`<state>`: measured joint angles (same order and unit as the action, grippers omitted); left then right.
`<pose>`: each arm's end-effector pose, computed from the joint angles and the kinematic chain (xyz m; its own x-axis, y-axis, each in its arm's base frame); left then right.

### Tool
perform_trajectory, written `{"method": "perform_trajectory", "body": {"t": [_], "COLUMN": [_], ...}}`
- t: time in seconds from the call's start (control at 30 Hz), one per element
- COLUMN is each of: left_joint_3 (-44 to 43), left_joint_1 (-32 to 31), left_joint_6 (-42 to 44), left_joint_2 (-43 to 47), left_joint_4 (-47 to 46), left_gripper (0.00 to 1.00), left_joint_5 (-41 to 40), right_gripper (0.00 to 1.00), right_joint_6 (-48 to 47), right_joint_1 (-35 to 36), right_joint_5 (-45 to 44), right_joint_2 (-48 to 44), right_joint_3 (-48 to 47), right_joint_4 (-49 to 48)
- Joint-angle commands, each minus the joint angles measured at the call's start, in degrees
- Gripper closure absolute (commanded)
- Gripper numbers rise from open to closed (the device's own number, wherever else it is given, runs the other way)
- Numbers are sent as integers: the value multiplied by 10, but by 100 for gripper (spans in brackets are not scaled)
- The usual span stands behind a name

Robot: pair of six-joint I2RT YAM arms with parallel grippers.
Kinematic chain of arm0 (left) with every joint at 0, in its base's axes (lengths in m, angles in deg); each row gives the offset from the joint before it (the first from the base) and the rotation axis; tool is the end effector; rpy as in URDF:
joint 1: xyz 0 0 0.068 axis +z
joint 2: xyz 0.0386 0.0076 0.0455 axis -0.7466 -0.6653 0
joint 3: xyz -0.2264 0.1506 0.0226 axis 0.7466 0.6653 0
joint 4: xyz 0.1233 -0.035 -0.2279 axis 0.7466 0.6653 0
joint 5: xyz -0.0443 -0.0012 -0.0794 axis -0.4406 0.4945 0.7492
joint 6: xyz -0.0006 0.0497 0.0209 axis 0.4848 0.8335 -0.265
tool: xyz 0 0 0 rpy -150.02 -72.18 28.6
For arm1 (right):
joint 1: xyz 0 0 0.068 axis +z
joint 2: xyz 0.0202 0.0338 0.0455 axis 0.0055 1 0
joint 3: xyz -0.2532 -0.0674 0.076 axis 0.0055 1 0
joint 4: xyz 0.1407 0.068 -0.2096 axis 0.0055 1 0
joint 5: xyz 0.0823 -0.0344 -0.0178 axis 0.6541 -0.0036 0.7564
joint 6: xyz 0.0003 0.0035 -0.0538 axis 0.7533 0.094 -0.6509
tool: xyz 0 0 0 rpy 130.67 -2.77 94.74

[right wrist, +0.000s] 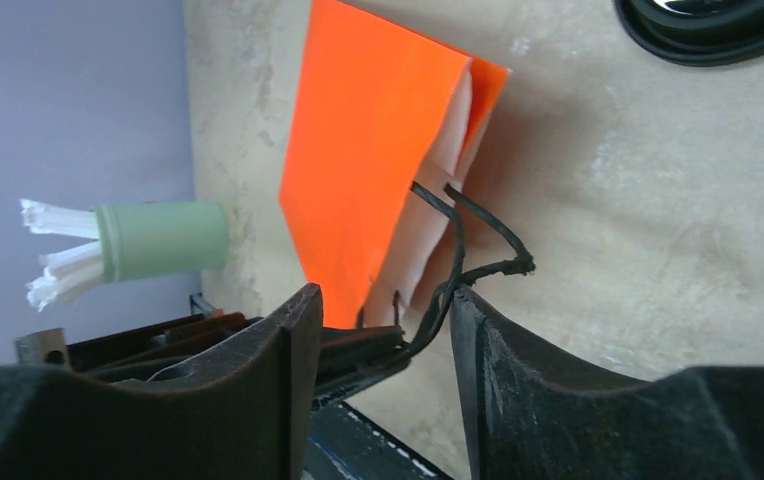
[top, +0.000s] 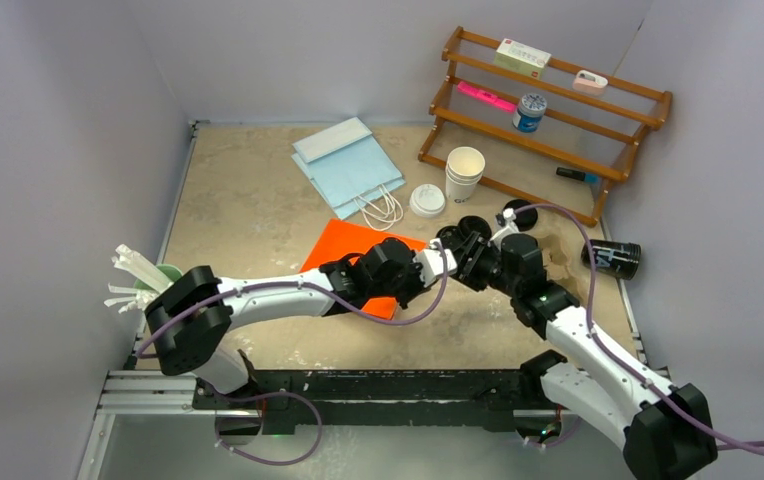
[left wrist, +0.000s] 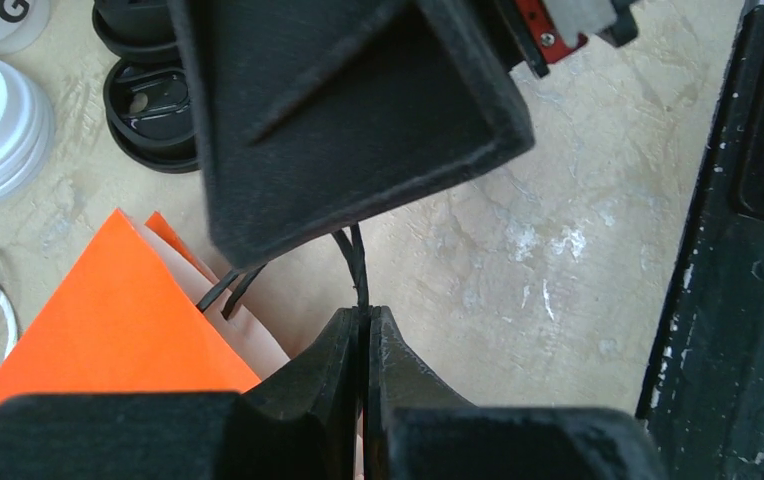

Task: Pack the takeout coffee
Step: Open the takeout bag at the center of the board.

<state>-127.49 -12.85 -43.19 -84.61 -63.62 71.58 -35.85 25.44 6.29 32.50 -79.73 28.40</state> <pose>0.1636 -0.3037 0.2261 -0.1765 0.4984 -0.8488 0.9278 0.3722 0.0256 0.1759 0.0905 0.2333 -0.6745 0.5461 -0.4968 -0.0839 0.6118 0.7865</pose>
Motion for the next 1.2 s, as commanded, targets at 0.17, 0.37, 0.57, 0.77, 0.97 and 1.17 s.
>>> {"method": "perform_trajectory", "body": {"t": [0.17, 0.37, 0.57, 0.77, 0.97, 1.17], "left_joint_3": [27, 25, 17, 26, 26, 28], "left_joint_1": [-1, -1, -1, -1, -1, -2], "left_joint_6": [-30, -29, -34, -33, -30, -28], "left_joint_2": [39, 32, 30, 40, 27, 15], "left_joint_4": [-52, -50, -43, -35, -32, -40], "left_gripper": [100, 100, 90, 77, 77, 72], "left_joint_5": [30, 22, 14, -10, -20, -17], "right_gripper": [43, 58, 100, 100, 100, 100], "right_joint_6": [44, 52, 53, 50, 54, 65], "right_joint_1": [0, 0, 0, 0, 0, 0], "right_joint_5": [64, 66, 66, 54, 56, 68], "right_joint_2": [15, 15, 29, 26, 30, 29], "right_joint_3": [-5, -4, -10, -26, -31, -33], "right_joint_4": [-77, -75, -60, -45, -43, -45]}}
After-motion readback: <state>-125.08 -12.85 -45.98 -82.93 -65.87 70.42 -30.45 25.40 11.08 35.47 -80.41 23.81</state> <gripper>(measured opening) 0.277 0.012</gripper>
